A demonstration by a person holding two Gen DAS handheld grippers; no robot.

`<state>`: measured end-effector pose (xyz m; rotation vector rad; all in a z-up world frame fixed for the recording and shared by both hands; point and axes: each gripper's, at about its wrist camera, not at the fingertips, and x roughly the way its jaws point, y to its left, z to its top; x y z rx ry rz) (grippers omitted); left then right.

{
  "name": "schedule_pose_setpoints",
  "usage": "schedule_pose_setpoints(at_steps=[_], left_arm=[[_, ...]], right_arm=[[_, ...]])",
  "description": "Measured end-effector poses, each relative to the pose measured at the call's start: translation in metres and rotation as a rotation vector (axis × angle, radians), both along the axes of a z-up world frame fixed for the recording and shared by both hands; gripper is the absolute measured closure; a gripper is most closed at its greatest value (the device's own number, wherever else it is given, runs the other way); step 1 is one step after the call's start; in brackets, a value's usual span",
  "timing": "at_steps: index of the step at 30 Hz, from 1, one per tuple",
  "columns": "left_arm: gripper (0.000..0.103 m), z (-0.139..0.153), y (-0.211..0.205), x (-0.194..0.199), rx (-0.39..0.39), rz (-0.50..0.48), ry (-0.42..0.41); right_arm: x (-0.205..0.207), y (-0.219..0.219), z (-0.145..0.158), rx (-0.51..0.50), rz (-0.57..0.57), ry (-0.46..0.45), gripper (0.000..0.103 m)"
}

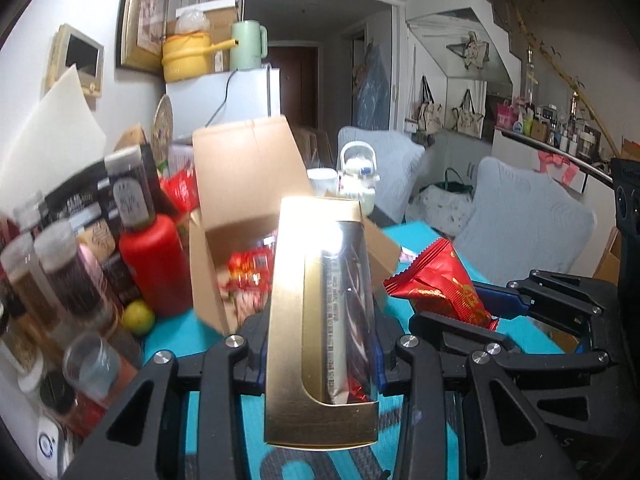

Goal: Organize snacks
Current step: 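Lift the gold box and red candy over the box with both tools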

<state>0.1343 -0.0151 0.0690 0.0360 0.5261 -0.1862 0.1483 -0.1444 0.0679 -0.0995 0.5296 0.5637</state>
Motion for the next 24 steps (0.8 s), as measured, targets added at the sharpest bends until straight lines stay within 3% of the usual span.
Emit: schedule_pose_setpoints(at_steps=[9,24], left_arm=[[0.067,0.027,0.008,0.043,-0.009,0.030,-0.107],[0.067,0.018,0.023,0.142,-0.054,0.086,-0.095]], right_arm=[[0.055,0.007,0.023,0.024,0.005,-0.065,0.069],[0.154,0.021,0.023,0.041,0.010,-0.070,0.069]])
